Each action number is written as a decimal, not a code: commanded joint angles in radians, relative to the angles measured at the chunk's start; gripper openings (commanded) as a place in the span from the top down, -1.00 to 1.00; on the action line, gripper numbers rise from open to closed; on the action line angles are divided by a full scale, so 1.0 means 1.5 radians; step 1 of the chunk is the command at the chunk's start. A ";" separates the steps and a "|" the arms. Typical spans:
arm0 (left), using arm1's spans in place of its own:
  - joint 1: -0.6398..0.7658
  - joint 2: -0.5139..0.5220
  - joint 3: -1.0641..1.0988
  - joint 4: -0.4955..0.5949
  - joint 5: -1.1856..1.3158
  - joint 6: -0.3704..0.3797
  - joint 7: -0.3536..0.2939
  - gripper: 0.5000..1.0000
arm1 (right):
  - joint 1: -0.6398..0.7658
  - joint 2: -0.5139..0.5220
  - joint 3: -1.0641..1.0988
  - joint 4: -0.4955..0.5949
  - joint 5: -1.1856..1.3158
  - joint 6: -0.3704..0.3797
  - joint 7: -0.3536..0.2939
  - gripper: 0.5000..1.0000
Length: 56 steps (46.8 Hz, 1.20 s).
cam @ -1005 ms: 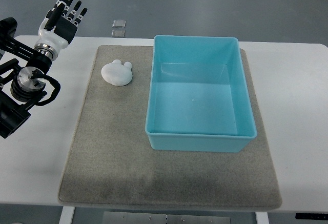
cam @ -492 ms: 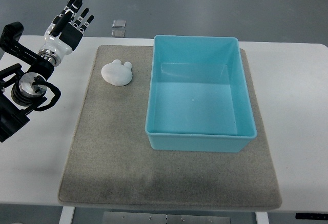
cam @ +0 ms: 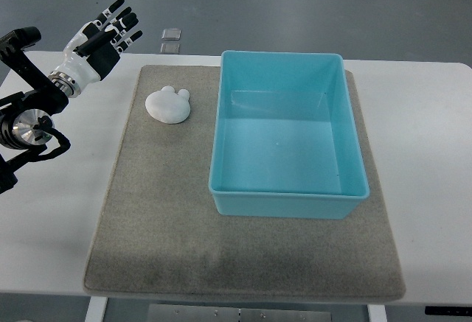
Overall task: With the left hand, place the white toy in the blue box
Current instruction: 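Extend the left hand forward and lower it toward the white rabbit toy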
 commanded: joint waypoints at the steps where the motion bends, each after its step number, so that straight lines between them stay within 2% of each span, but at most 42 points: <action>1: -0.002 0.020 0.013 -0.027 0.016 0.000 -0.001 -0.85 | 0.000 0.000 0.000 0.000 0.000 0.000 0.000 -0.74; 11: -0.031 0.084 0.083 -0.092 0.039 -0.001 -0.002 -0.84 | 0.000 0.000 0.000 0.000 0.000 0.000 0.000 -0.74; 29: -0.078 0.105 0.162 -0.088 0.095 0.000 -0.002 -0.86 | 0.000 0.000 0.000 0.000 -0.001 0.000 0.000 -0.74; 35: -0.108 0.116 0.192 -0.090 0.088 -0.018 -0.001 -0.97 | 0.000 0.000 0.000 0.000 0.000 0.000 0.000 -0.74; 41: -0.112 0.116 0.193 -0.087 0.088 -0.041 -0.003 -0.98 | 0.000 0.000 0.000 0.000 -0.001 0.000 0.000 -0.74; 46: -0.120 0.112 0.206 -0.083 0.097 -0.035 -0.002 -0.97 | 0.000 0.000 0.000 0.000 0.000 0.000 0.000 -0.74; 52: -0.150 0.110 0.255 -0.067 0.100 -0.033 -0.002 -0.85 | 0.000 0.000 0.000 0.000 -0.001 0.000 0.000 -0.74; 56: -0.162 0.110 0.279 -0.067 0.130 -0.033 -0.002 -0.62 | 0.000 0.000 0.000 0.000 0.000 0.000 0.000 -0.74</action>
